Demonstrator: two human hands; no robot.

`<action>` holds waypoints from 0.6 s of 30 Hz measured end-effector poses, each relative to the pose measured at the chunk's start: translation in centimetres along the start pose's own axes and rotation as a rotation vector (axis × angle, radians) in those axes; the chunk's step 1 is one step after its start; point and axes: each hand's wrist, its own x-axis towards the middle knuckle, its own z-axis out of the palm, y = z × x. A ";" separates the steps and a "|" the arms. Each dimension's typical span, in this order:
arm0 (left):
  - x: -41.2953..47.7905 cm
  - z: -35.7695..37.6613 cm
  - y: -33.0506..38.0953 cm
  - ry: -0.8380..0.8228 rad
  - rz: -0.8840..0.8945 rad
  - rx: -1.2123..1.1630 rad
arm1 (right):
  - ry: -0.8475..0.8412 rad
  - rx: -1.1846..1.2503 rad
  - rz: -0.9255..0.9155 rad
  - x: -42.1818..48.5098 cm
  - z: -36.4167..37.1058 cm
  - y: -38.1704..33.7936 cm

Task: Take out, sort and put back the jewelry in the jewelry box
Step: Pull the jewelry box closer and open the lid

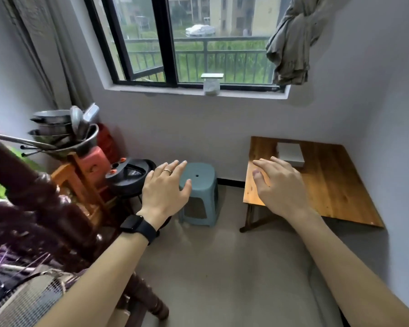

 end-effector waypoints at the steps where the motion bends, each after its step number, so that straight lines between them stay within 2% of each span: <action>1: 1.7 0.7 -0.1 -0.003 -0.001 0.007 | -0.005 0.012 0.000 1.8 0.6 0.6; 18: 28.7 11.9 -3.2 -0.017 -0.029 -0.016 | -0.033 0.054 0.002 27.1 12.7 7.4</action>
